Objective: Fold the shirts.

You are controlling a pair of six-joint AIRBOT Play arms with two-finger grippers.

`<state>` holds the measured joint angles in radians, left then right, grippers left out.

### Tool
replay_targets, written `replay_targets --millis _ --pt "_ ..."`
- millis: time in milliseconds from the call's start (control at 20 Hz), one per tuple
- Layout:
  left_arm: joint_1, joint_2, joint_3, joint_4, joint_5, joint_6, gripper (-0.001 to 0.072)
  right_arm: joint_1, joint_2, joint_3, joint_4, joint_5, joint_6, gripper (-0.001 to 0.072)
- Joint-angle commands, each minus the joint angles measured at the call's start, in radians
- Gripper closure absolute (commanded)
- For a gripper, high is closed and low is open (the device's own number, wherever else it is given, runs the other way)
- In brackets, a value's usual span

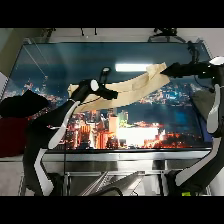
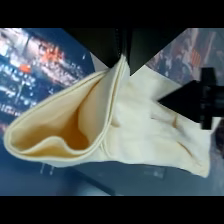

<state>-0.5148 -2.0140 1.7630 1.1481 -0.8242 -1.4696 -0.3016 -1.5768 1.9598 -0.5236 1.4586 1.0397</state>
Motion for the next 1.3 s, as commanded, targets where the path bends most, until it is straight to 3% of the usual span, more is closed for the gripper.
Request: replay_targets --millis 0,200,400,700,950,1200,1250 --pt "-0.1 -0.136 0.148 0.0 0.038 -0.103 0.0689 -0.008 0.1 0.014 0.056 0.06 0.016 0.07" --pt "-0.182 -0.267 0.335 -0.032 -0.005 -0.146 0.0689 -0.023 0.15 0.014 0.053 0.071 0.032 0.07" --pt "-0.184 -0.205 0.279 -0.086 0.006 -0.142 0.0689 -0.019 0.15 0.014 0.057 0.095 0.039 0.07" --pt "0.049 0.13 0.257 -0.085 -0.339 -0.034 0.0689 0.105 0.147 0.014 0.057 0.071 0.049 0.07" --pt "0.285 0.381 0.256 -0.086 -0.467 -0.03 0.0689 0.433 0.111 0.014 0.053 -0.12 0.018 0.0699" --pt "0.384 0.45 0.256 -0.086 -0.543 0.027 0.0689 0.756 -0.045 0.014 -0.034 -0.419 -0.045 0.0698" --pt "0.393 0.449 0.254 -0.085 -0.564 0.043 0.0689 0.8 -0.085 0.014 -0.059 -0.486 -0.058 0.061"
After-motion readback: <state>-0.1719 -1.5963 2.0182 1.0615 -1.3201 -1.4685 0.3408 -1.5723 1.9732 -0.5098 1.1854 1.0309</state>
